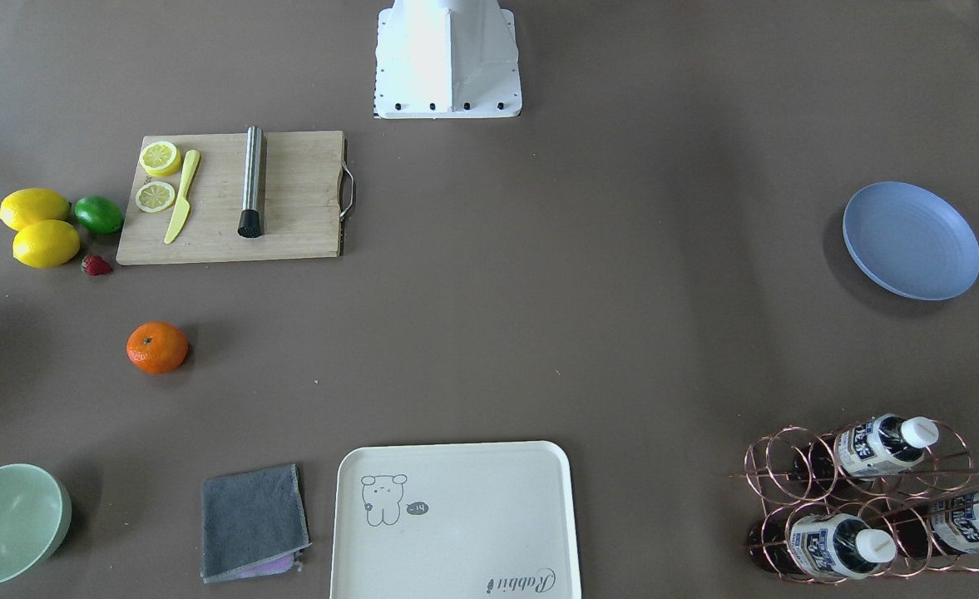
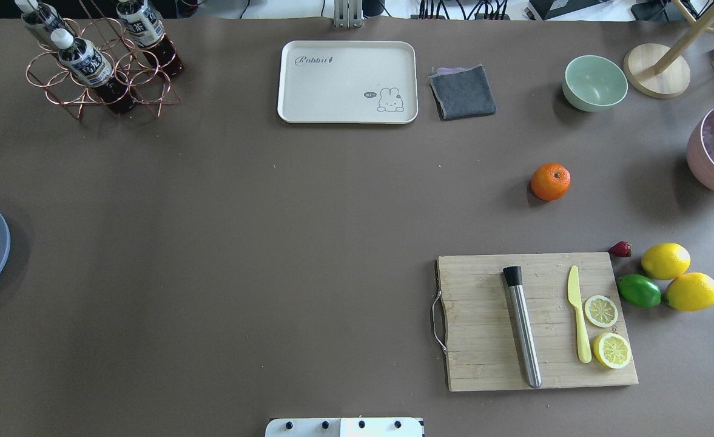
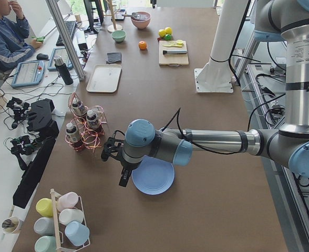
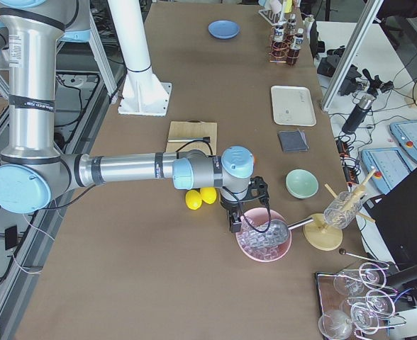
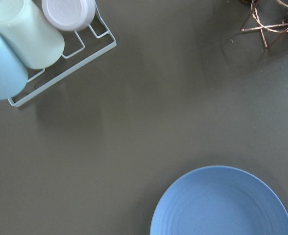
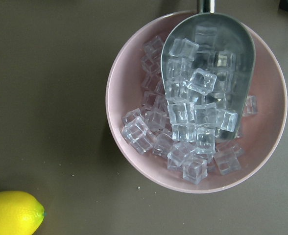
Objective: Pick orange to plate
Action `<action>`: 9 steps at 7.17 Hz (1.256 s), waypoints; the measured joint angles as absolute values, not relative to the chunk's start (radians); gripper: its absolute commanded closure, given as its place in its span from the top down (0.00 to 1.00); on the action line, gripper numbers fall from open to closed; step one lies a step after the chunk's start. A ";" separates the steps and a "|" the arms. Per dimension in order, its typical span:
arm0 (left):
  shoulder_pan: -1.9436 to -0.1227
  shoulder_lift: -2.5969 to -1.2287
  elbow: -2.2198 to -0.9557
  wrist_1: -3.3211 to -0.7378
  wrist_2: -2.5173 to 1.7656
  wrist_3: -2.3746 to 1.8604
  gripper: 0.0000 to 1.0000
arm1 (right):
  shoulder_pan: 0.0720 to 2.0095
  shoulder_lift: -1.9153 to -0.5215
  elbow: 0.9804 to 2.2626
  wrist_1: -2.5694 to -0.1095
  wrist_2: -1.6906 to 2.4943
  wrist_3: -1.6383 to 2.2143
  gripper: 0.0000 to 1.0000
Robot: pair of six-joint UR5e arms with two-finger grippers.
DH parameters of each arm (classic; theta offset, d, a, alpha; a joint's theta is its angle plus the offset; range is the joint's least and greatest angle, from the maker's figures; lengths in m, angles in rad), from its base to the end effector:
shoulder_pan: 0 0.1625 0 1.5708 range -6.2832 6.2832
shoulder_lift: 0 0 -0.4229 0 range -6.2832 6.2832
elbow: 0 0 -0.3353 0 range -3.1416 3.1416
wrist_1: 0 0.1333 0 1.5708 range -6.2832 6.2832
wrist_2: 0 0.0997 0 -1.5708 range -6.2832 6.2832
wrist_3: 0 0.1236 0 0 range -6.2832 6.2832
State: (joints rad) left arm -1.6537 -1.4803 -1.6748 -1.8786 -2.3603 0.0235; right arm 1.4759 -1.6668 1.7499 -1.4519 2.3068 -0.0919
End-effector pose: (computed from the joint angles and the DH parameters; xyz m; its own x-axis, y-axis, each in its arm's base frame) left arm -0.0801 -0.4139 0.6302 0.7220 0.1873 -0.6661 0.0616 0.9414 0.3316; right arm 0.0113 -0.4126 0.6254 0.7135 -0.2929 0.6365 0.1590 0.9524 0.2601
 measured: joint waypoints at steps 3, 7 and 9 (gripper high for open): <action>-1.623 -1.457 -1.644 -2.007 -2.426 -0.036 0.97 | 1.397 -1.657 1.762 -1.309 2.332 0.189 1.00; -1.524 -1.469 -1.370 -2.280 -2.445 -0.049 0.98 | 1.163 -1.650 1.813 -1.101 2.250 0.554 1.00; -1.474 -1.470 -1.265 -2.368 -2.443 -0.086 0.98 | 1.094 -1.648 1.856 -1.096 2.216 0.632 1.00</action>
